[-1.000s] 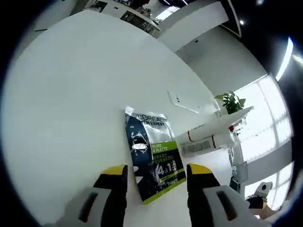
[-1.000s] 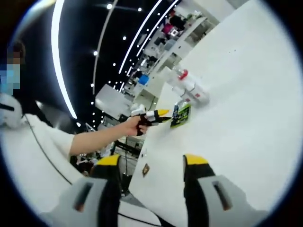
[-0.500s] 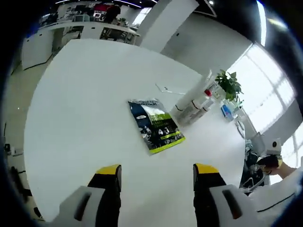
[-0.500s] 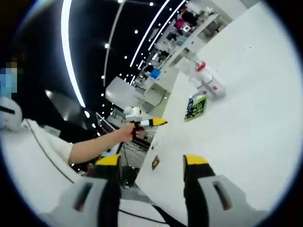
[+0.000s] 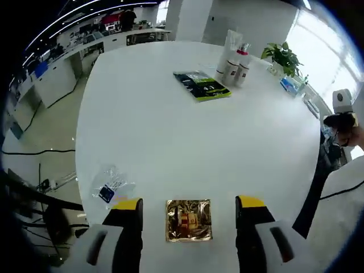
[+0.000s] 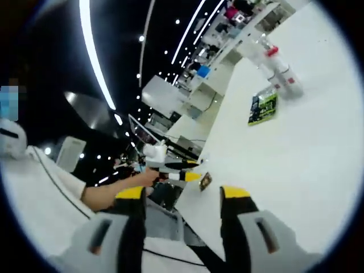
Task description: Arrange the skincare products in the storage area until every visible bottle or jar stands upright without overlapping.
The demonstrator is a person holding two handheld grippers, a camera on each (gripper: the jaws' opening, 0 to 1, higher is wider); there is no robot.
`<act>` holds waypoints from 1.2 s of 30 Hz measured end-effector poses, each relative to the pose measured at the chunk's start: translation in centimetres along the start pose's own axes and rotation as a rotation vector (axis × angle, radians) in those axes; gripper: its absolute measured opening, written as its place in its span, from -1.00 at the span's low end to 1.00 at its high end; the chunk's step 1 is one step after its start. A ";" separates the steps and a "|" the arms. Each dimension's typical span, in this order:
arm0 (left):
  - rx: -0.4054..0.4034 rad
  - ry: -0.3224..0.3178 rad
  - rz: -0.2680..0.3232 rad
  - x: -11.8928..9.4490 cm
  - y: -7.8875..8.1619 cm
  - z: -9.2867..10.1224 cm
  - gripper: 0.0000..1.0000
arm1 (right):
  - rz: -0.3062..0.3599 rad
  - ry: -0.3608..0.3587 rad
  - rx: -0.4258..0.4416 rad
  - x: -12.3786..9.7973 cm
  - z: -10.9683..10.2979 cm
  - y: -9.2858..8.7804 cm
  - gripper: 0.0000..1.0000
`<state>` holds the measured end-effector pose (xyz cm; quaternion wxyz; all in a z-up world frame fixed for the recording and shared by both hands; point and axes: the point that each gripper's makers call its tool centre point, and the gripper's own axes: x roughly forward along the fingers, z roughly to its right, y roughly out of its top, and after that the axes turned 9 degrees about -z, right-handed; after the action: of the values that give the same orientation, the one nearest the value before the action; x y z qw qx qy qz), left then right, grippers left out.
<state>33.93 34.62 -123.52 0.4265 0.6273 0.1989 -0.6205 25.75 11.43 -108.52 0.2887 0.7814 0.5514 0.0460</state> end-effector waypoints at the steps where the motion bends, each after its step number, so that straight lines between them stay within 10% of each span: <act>1: 0.009 0.010 -0.001 0.4 -0.4 0.1 0.35 | -0.001 0.002 0.000 0.1 -0.1 0.1 0.01; 12: 0.120 0.106 -0.056 2.7 -1.4 -1.2 0.12 | -0.016 -0.033 0.000 -0.8 0.1 -0.9 0.01; 28: 0.088 0.074 -0.014 2.8 -1.5 -0.3 -0.42 | -0.013 -0.046 0.006 -0.4 -0.4 -2.2 -0.02; 30: 0.126 0.016 -0.068 3.0 -2.4 0.7 -0.94 | -0.008 -0.045 0.007 -0.4 -0.3 -2.1 -0.02; 36: -0.035 -0.093 0.009 2.7 -1.5 1.6 -0.95 | -0.027 -0.043 -0.014 -0.1 -0.7 -2.6 -0.03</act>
<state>32.21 33.43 -126.26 0.4489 0.5911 0.1870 -0.6436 23.30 12.25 -109.20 0.3065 0.7725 0.5554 0.0293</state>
